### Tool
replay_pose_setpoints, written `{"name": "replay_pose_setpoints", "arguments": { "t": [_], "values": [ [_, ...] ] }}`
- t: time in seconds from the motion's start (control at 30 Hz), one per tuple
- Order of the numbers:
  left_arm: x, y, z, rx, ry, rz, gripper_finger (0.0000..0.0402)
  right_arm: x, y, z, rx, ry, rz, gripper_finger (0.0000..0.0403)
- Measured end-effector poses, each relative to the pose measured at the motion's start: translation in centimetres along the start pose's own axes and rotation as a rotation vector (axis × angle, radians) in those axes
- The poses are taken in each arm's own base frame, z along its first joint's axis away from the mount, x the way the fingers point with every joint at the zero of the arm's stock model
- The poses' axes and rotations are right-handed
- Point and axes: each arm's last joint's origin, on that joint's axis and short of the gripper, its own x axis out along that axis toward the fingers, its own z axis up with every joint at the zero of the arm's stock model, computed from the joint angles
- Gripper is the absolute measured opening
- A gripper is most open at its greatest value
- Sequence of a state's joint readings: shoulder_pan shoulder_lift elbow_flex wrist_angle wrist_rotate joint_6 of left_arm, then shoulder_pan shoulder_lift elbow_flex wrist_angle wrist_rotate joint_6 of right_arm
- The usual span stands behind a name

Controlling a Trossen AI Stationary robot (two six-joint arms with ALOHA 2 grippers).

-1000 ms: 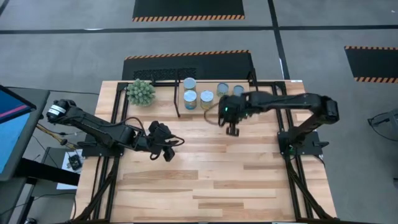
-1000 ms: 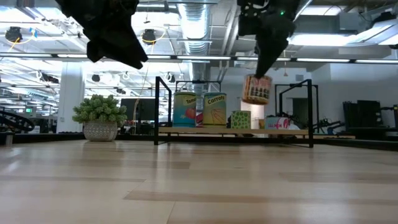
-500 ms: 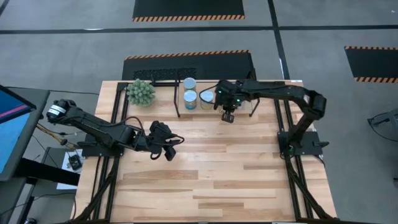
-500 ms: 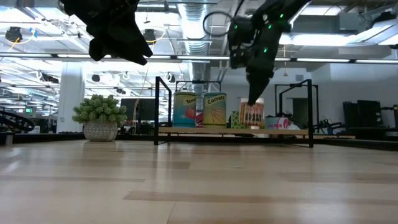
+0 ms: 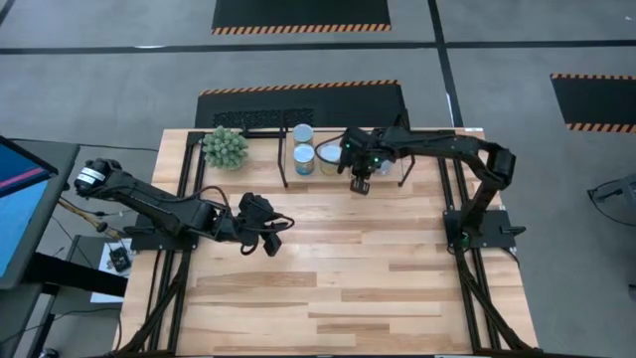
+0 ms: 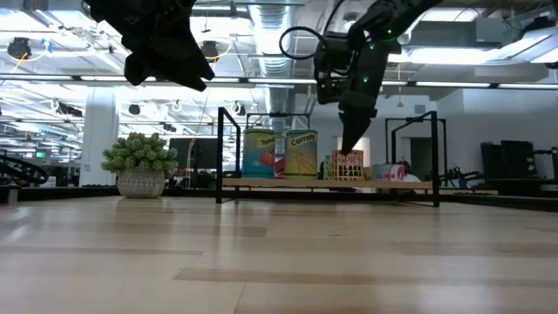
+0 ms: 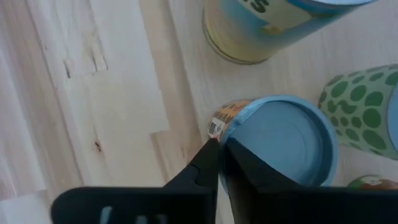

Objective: Pick and place cans onto a shelf
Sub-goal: Put the canned black beans on the shelf

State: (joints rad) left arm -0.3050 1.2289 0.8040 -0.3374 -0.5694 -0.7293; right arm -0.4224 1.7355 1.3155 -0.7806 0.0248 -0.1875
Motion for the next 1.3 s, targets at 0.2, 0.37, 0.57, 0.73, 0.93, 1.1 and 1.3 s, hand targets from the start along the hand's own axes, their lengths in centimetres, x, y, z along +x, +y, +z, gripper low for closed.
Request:
{"name": "replay_pose_setpoints", "arguments": {
  "t": [0.2,0.37,0.57,0.73,0.93,1.1,1.3],
  "values": [
    [0.00,0.00,0.00,0.000,0.000,0.000,0.0128,0.04,-0.68,0.01,0.017,-0.012,-0.010,0.0054],
    [0.00,0.00,0.00,-0.013,0.000,0.000,0.0128,0.04,-0.93,-0.03,0.023,-0.012,-0.013,0.0055],
    [0.00,-0.01,-0.01,-0.015,0.003,-0.003,0.0128,0.05,-0.94,0.17,0.020,-0.033,-0.017,0.0055],
    [0.00,-0.01,-0.01,-0.018,0.003,-0.003,0.0128,0.05,-0.91,0.12,0.020,-0.027,-0.015,0.0055],
    [0.00,-0.01,-0.01,-0.019,0.004,-0.003,0.0128,-0.46,-0.83,0.10,0.017,-0.040,-0.017,0.0056],
    [0.00,-0.01,-0.01,-0.026,0.004,-0.003,0.0128,-0.44,-0.84,0.10,0.017,-0.040,-0.018,0.0056],
    [0.00,0.00,-0.01,-0.039,0.004,-0.003,0.0128,-0.44,-0.85,0.11,0.018,-0.041,-0.018,0.0056]
  ]
}}
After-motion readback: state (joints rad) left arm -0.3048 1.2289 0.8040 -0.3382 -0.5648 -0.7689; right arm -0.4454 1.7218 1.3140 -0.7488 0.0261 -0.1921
